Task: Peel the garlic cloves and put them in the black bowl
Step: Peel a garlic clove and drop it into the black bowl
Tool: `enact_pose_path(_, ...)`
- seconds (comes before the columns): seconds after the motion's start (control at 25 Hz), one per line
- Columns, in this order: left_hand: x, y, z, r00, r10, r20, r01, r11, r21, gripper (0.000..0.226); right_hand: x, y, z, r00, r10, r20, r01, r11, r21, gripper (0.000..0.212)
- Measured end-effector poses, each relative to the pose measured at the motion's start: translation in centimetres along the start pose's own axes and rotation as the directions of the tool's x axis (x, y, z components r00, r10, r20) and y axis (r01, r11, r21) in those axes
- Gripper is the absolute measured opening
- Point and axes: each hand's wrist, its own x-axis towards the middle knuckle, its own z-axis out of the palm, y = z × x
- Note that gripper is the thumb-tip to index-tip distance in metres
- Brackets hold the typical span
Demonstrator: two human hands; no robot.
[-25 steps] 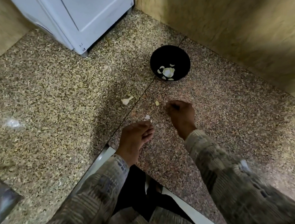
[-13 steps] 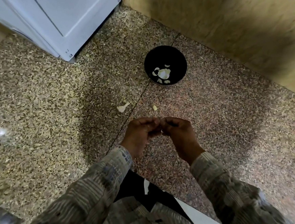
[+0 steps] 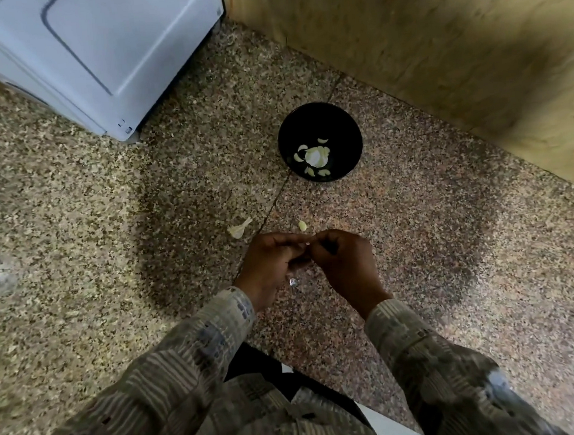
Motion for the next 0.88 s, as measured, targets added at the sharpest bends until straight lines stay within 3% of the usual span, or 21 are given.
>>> enact_pose_path(0.12,-0.4,-0.4,0.0,0.999,-0.022,-0.031,0.022,1.0,-0.002,0.017,0.1,0.1,0.5,0.973,-0.217,0.073,0.229,0.917,-0.325,0.014)
enact_pose_path(0.28,-0.4,-0.8,-0.1,0.991,-0.124,-0.049,0.115,0.979,-0.168,0.016,0.1,0.4,2.0,0.956,-0.275,0.101,0.291,0.852,-0.436,0.016)
enact_pose_path(0.36,-0.3,-0.4,0.0,0.987,-0.155,-0.041,0.144,0.97,-0.198,0.019,0.1,0.2,2.4,0.975,-0.214,0.059,0.221,0.922,-0.317,0.018)
enact_pose_path(0.44,0.2,0.4,0.4,0.984,-0.172,-0.05,0.158,0.964,-0.215,0.02,0.5,0.0,3.0,1.0,-0.02,-0.003,0.019,0.997,-0.077,0.019)
enact_pose_path(0.56,1.5,1.4,0.6,0.983,-0.173,-0.062,0.157,0.966,-0.205,0.021,1.9,-1.0,3.5,0.968,0.25,-0.012,-0.241,0.943,0.228,0.017)
enact_pose_path(0.72,2.9,1.7,-0.1,0.976,-0.203,-0.076,0.184,0.961,-0.206,0.024,2.8,-1.6,2.6,0.969,0.244,-0.041,-0.237,0.963,0.129,0.013)
enact_pose_path(0.88,2.6,1.9,0.7,0.975,-0.214,-0.05,0.195,0.947,-0.255,0.018,1.8,-2.4,2.5,0.958,0.28,-0.066,-0.246,0.916,0.317,0.016)
